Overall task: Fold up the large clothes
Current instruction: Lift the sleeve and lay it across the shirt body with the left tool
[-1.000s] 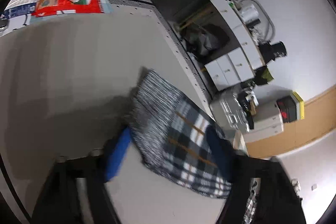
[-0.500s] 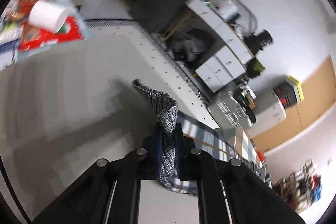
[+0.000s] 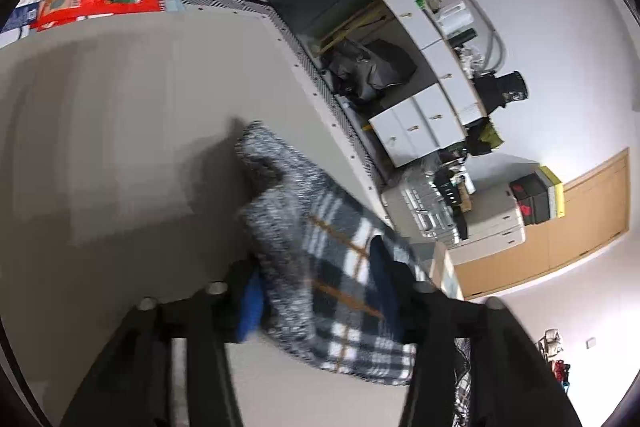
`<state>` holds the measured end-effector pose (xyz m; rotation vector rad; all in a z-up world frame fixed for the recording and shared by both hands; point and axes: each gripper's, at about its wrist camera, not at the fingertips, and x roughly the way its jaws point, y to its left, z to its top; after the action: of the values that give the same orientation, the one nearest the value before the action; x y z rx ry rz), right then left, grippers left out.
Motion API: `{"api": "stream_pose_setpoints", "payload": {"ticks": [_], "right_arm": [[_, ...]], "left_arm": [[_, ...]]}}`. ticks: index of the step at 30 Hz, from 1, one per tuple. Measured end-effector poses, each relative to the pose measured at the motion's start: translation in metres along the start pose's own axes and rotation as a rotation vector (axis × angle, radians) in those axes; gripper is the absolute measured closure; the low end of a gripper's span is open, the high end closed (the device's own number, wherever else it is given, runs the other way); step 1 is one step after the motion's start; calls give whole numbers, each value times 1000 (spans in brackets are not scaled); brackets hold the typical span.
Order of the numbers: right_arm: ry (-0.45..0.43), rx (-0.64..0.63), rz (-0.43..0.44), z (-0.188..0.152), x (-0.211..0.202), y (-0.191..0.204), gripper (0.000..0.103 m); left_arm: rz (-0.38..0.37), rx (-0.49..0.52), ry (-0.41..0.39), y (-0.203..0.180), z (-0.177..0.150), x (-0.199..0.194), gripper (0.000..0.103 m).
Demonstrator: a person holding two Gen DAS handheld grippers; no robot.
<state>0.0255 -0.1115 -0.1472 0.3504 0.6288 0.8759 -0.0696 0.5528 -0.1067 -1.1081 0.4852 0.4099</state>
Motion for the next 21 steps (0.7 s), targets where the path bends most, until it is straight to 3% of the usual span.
{"api": "stream_pose_setpoints", "payload": {"ticks": [5,6,7,8,11,14,17,21], "right_arm": [[-2,-4,2,1,0,2,0],[-4,-4,3,1,-1,2,0],[-7,-4,4,2,-1,2,0],[-12,-3,6,2,-2,2,0],[-16,5,14,4,-4,1,0],[-20,13,17,5,-5,0,0],[-27,18,27,6,-8,0,0],[-42,14,51,9,-14,4,0]], "left_arm": [[107,59,-30,-19,-6,4,51],[154,82,-37,-23,-7,6,64],[210,107,-42,-26,-7,8,92],[281,123,-40,-26,-7,12,100],[283,92,-58,-21,-5,9,99],[275,124,-115,-37,-4,-3,100],[221,169,-169,-72,-1,-20,100],[81,195,-193,-134,5,-41,100]]}}
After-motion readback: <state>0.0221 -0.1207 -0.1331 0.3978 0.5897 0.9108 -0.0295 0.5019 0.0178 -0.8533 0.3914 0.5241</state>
